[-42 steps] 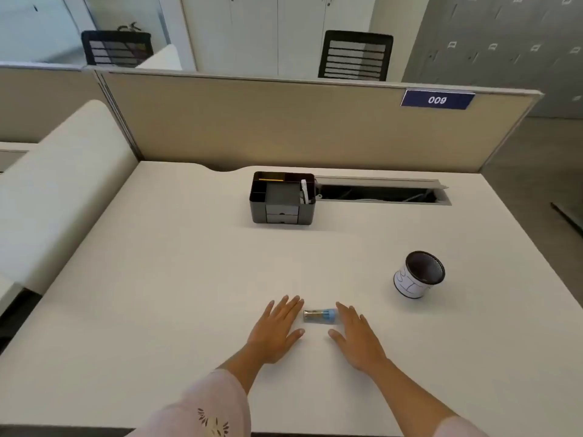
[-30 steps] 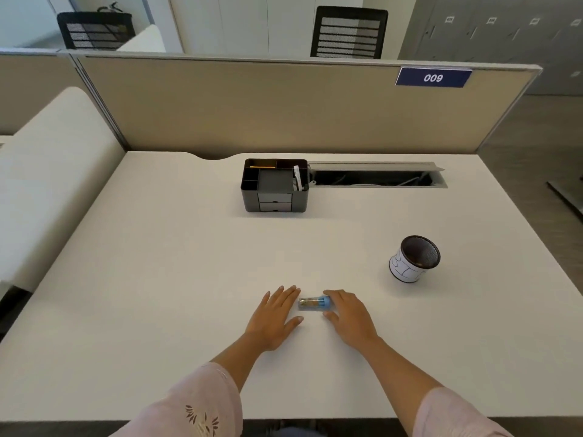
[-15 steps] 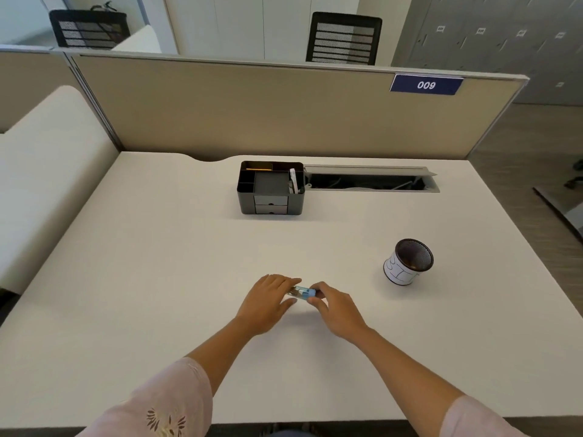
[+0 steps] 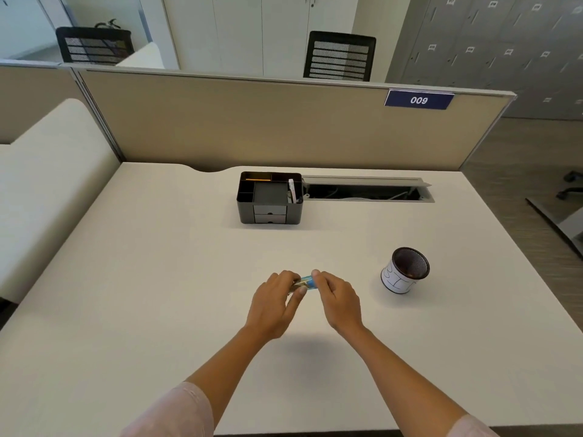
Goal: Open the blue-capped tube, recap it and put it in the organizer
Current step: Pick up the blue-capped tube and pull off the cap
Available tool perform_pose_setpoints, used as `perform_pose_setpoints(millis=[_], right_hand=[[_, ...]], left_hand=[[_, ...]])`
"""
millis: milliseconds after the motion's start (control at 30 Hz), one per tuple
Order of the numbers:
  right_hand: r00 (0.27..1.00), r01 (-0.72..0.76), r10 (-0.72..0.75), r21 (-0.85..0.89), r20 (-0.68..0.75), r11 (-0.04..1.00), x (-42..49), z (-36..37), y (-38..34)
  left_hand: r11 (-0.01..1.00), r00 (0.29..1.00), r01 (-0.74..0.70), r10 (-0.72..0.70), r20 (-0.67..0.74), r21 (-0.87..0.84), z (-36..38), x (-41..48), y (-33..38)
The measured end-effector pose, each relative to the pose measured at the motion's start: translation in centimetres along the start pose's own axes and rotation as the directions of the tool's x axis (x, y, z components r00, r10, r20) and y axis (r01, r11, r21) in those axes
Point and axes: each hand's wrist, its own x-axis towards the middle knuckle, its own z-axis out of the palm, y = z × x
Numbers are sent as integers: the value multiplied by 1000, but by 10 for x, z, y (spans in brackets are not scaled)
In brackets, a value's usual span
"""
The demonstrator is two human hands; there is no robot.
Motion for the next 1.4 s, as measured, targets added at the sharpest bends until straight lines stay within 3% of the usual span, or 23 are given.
perform_pose_setpoints(millis=[267, 367, 533, 733, 867, 1033, 1167, 1233, 1400], right_hand=[[985, -113, 115, 28, -130, 993, 7, 6, -27], [979, -170, 173, 44, -106, 985, 10, 7, -35], [990, -137, 140, 133, -14, 982, 11, 7, -34], [998, -62, 60, 234, 19, 970, 14, 2, -31], [992, 113, -125, 251, 33, 961, 14, -7, -35], [976, 216, -215, 300, -39, 929, 22, -7, -39], [985, 130, -75, 376, -158, 918, 32, -6, -35], [993, 42, -6, 300, -117, 953, 33, -2, -21], [973, -112, 118, -41, 200, 993, 18, 16, 37]], left_hand=[[973, 964, 229, -232, -133, -39, 3, 6, 24], [937, 925, 342, -349, -149, -72, 3, 8, 30], [857, 853, 514, -516, -76, -40, -2, 21, 30], [836, 836, 549, -548, 26, -25, -8, 29, 32], [745, 783, 619, -564, 262, -249, -12, 32, 29], [712, 807, 590, -540, 241, -380, -18, 37, 33], [673, 794, 595, -576, 194, -440, -18, 34, 24], [663, 780, 613, -594, 197, -429, -18, 28, 15], [624, 760, 642, -592, 267, -445, -21, 12, -2]])
